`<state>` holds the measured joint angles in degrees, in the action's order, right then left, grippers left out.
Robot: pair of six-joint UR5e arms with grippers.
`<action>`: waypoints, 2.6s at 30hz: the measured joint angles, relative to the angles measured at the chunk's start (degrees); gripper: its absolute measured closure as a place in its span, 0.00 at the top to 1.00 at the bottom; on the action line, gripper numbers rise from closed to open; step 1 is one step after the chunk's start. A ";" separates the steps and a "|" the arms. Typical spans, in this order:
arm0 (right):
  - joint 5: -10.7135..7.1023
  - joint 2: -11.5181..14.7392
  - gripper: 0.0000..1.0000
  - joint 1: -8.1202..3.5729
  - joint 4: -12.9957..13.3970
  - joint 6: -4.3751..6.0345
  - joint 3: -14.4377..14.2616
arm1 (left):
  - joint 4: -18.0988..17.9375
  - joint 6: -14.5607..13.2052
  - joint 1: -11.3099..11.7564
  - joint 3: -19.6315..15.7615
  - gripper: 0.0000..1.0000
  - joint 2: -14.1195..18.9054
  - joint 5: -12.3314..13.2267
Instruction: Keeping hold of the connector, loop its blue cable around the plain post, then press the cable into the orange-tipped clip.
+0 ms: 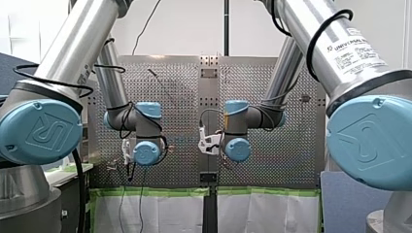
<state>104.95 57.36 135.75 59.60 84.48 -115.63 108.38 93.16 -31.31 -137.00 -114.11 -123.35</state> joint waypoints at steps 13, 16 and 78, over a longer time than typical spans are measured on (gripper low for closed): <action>0.00 0.00 0.00 0.00 0.00 0.00 0.00 | 0.00 0.00 0.00 0.00 0.07 0.00 0.00; 0.00 0.00 0.00 0.00 0.00 0.00 0.00 | 0.00 0.00 0.00 0.00 0.07 0.00 0.00; 0.00 0.00 0.00 0.00 0.00 0.00 0.00 | 0.00 0.00 0.00 0.00 0.01 0.00 0.00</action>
<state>104.95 57.36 135.75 59.60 84.48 -115.63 108.38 93.16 -31.31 -137.00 -114.11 -123.35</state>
